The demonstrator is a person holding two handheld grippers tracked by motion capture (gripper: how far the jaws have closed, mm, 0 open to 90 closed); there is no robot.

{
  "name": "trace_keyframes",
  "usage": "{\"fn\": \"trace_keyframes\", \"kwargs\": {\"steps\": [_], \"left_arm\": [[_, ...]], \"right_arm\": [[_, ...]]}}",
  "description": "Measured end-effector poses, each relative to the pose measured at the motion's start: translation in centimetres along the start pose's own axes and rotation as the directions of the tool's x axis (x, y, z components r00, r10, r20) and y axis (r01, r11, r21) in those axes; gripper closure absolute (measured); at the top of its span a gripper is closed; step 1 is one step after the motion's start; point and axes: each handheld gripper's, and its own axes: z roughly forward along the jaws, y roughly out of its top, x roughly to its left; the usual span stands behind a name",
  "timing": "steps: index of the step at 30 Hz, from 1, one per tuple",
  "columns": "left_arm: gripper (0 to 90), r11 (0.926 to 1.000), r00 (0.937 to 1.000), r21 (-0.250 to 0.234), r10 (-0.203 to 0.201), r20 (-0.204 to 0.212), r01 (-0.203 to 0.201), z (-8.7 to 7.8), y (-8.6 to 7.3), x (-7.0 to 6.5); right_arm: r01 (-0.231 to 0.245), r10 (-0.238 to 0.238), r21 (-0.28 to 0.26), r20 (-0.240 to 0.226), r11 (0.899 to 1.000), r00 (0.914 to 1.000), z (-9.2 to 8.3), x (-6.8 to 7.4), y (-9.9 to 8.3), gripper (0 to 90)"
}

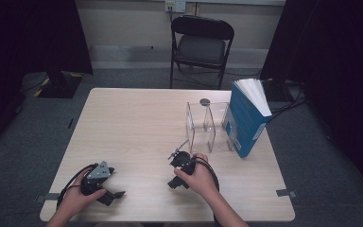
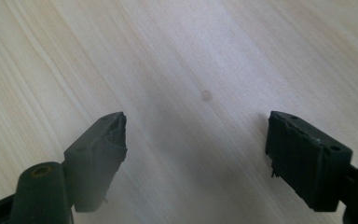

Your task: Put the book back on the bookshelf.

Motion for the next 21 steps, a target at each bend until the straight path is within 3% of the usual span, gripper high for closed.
{"fn": "trace_keyframes", "kwargs": {"steps": [10,15,21], "left_arm": [[0.0,1.0,1.0,0.002,0.001,0.0,-0.001,0.0,0.0,0.0],[0.0,1.0,1.0,0.001,0.0,0.0,0.0,0.0,0.0,0.0],[0.0,1.0,1.0,0.004,0.002,-0.003,-0.002,0.0,0.0,0.0]], "right_arm": [[0.034,-0.031,-0.073,0.031,0.997,0.999,0.8,1.0,-0.6,15.3],[0.088,-0.078,-0.132,0.076,0.987,0.994,1.0,1.4,-1.5,14.2],[0.095,-0.079,-0.182,0.095,0.979,0.9923,1.2,1.6,-2.2,14.1]]}}
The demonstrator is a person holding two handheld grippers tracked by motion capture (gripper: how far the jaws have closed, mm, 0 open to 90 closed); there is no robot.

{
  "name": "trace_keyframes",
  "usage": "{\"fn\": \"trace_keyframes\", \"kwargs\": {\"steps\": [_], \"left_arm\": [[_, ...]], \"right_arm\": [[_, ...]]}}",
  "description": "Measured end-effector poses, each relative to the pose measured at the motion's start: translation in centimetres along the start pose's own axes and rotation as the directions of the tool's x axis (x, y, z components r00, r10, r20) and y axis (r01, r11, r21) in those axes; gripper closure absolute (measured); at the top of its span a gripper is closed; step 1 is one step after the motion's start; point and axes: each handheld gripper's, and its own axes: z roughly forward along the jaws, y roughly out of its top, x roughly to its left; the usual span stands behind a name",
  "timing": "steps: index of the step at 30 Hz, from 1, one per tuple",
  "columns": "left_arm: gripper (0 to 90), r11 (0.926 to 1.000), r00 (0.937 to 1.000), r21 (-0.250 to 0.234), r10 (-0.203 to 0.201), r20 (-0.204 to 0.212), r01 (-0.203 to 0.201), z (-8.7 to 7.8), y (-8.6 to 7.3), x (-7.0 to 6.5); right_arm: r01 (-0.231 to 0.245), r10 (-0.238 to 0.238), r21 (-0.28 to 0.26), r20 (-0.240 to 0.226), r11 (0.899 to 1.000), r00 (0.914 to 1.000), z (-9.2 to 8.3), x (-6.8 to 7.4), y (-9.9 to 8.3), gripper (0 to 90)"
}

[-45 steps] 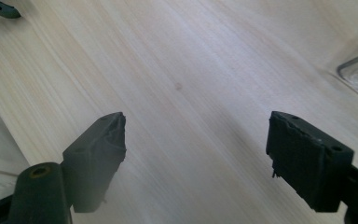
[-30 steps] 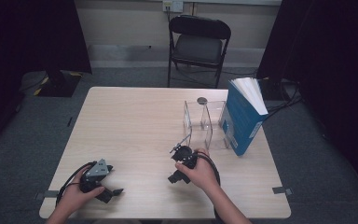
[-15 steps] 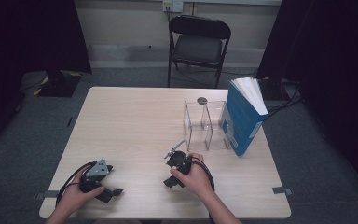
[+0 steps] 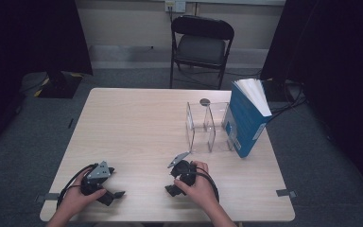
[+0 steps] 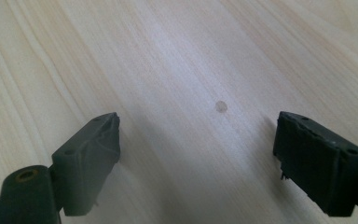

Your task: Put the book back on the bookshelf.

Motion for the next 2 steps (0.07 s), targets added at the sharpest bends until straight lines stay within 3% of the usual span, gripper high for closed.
{"fn": "trace_keyframes", "kwargs": {"steps": [2], "left_arm": [[0.0,1.0,1.0,0.0,0.0,0.0,0.0,0.0,0.0,0.0]], "right_arm": [[0.001,-0.001,-0.008,0.006,1.0,1.0,0.0,0.08,-0.12,14.1]]}}
